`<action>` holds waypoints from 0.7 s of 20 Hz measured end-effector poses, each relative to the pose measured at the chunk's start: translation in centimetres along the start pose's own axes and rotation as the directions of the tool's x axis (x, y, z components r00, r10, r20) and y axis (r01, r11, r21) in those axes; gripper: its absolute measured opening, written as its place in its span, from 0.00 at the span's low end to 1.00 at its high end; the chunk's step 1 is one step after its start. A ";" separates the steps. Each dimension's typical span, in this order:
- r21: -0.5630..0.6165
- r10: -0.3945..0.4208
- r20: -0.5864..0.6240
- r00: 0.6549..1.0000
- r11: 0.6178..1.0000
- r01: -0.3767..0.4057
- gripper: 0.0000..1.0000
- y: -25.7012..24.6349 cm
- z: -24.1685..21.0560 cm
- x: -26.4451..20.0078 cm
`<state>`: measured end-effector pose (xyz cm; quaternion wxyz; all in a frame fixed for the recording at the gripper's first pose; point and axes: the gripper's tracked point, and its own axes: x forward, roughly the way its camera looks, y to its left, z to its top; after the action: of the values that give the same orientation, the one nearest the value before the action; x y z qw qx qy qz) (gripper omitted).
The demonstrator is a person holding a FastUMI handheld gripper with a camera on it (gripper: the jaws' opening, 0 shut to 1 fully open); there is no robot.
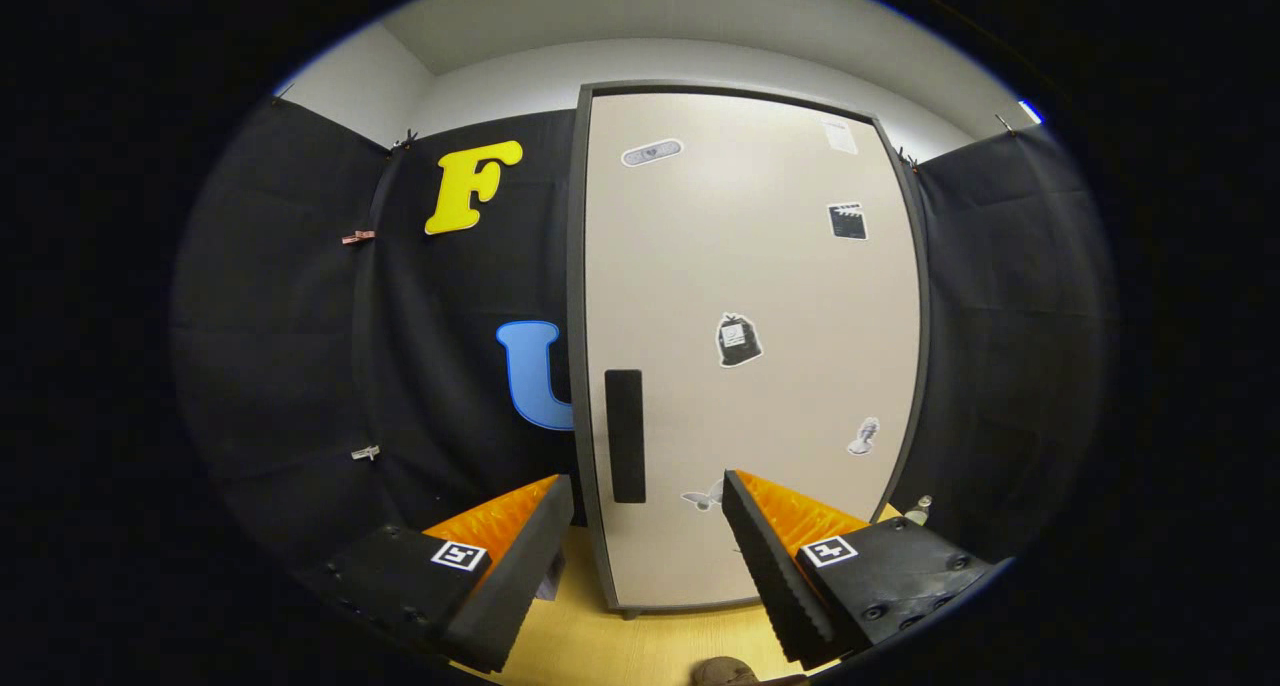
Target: Open the shoe cabinet door, grab the shoes and put them into the shoe cabinet, then close the shoe cabinet door.
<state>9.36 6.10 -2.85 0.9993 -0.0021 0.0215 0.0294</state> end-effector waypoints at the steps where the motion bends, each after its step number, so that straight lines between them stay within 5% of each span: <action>1: -0.002 -0.003 -0.003 1.000 1.000 0.003 0.98 0.1 -0.3 0.7; 14: -0.017 -0.075 -0.030 0.997 0.997 0.074 0.98 0.3 -3.3 12.1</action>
<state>21.28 7.05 -6.69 0.9992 -0.0115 0.0366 -0.0077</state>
